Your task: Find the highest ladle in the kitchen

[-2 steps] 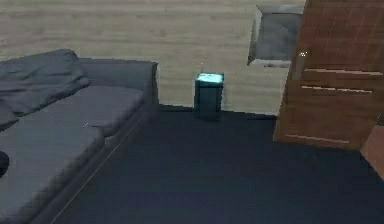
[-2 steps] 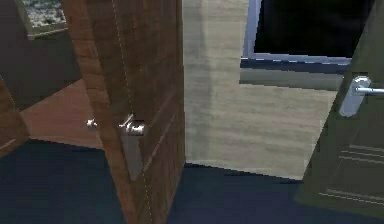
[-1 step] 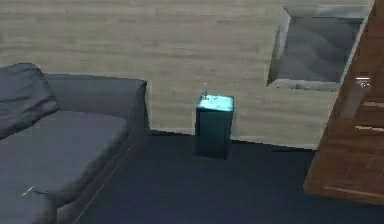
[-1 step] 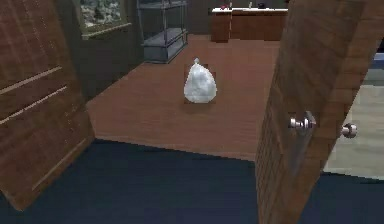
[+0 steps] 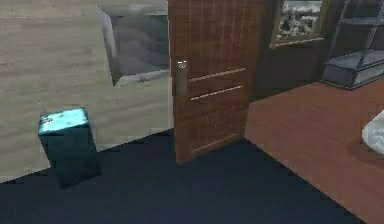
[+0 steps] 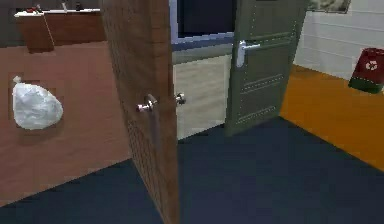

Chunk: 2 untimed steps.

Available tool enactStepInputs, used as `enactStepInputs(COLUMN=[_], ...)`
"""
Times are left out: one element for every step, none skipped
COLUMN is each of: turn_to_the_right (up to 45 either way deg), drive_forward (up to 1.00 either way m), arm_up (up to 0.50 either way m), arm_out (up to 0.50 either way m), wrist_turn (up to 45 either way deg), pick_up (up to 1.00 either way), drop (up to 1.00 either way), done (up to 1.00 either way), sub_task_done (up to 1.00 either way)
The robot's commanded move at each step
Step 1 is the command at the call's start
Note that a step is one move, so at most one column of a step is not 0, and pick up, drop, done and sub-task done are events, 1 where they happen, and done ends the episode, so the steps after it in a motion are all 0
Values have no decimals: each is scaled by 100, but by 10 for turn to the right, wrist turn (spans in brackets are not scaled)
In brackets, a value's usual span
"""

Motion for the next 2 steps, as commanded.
enactStepInputs(turn_to_the_right=[330,0], drive_forward=[0,100], arm_up=[0,0], arm_out=[0,0], wrist_turn=[0,0], pick_up=[0,0], drop=[0,0], done=[0,0], sub_task_done=[0,0])
